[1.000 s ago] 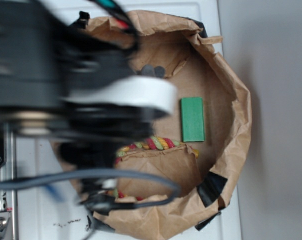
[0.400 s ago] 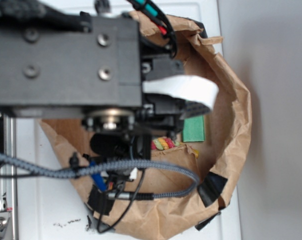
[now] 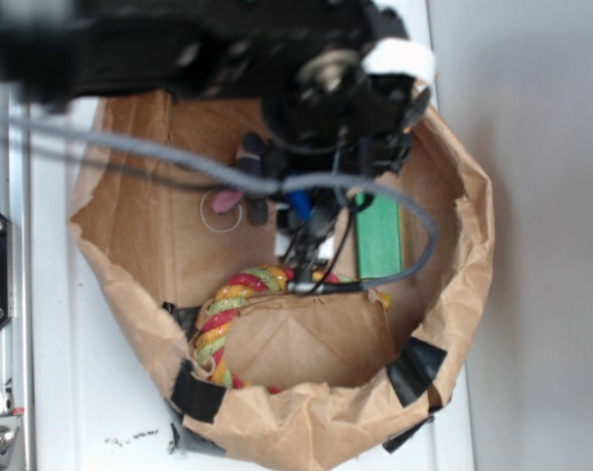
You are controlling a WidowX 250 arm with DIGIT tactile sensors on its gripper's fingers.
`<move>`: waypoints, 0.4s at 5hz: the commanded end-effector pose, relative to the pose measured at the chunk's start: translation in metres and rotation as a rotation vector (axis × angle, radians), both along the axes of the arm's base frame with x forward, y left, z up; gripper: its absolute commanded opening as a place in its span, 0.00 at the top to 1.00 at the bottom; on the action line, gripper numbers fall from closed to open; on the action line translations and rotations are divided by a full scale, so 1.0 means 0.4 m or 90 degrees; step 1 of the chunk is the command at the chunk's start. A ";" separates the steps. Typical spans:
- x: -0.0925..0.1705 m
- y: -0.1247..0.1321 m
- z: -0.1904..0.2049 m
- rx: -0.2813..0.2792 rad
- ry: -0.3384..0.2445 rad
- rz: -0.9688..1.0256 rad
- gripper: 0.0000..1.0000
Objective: Grab the gray animal.
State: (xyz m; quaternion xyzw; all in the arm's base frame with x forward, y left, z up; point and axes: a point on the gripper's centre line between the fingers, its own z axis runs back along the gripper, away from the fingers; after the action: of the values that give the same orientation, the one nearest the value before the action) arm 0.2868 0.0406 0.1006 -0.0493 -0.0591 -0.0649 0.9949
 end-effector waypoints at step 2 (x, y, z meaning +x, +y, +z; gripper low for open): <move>-0.055 0.029 -0.166 0.075 -0.054 -0.068 0.00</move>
State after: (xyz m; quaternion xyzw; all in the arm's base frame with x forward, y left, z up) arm 0.2583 0.0547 0.0260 0.0044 -0.0798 -0.1108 0.9906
